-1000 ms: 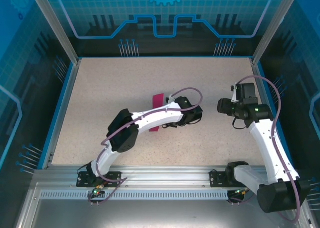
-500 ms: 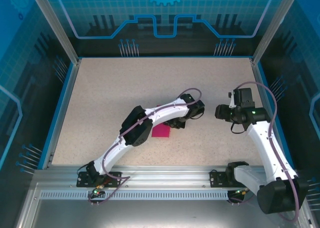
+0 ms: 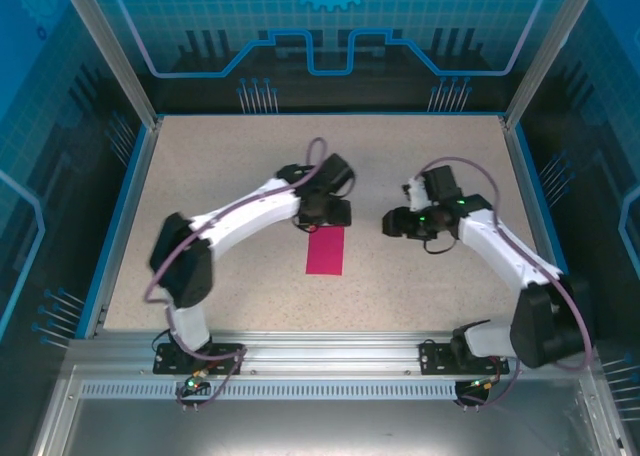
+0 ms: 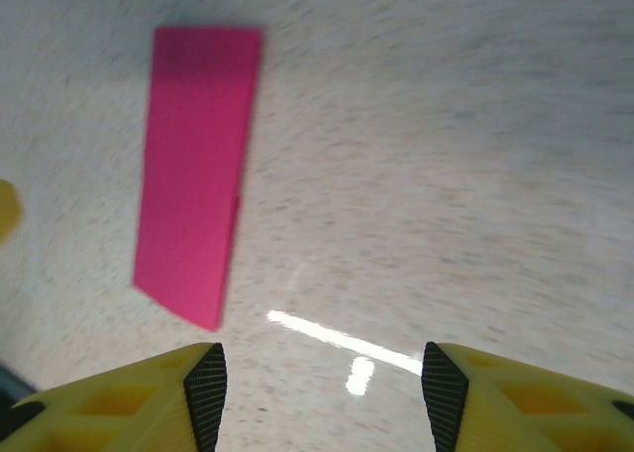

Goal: Fold a paper plane with a square sheet of paper (fold left side to right side)
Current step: Turn over the paper at the center of the table, then third fold the triangle at the center of the table.

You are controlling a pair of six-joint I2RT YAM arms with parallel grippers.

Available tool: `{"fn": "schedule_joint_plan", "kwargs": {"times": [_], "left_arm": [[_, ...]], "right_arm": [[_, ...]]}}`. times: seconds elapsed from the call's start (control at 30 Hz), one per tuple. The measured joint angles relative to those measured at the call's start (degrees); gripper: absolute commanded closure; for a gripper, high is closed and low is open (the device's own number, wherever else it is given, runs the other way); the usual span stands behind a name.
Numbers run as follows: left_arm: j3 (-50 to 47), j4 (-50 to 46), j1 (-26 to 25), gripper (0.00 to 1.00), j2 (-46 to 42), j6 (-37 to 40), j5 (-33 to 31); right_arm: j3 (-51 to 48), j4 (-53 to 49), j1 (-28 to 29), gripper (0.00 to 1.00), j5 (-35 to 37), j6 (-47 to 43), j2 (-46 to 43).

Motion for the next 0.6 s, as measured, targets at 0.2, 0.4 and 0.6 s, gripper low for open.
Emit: {"fn": "schedule_joint_plan", "kwargs": {"times": [0.2,0.4,0.6], "left_arm": [[-19.8,11.9,7.6,0.17,-12.2,-0.2,5.4],[-29.7,20.3,11.5,0.17,-15.8,-0.6,12.4],[-32.4,24.8,13.9,0.18,-15.9,-1.4,16.9]], "right_arm": [[10.1,5.8,7.6,0.46,-1.4,1.9,15.1],[20.5,8.8,10.1,0.52,-1.8,2.8,28.8],[26.5,8.8,10.8,0.53,-1.8,2.9,37.3]]}}
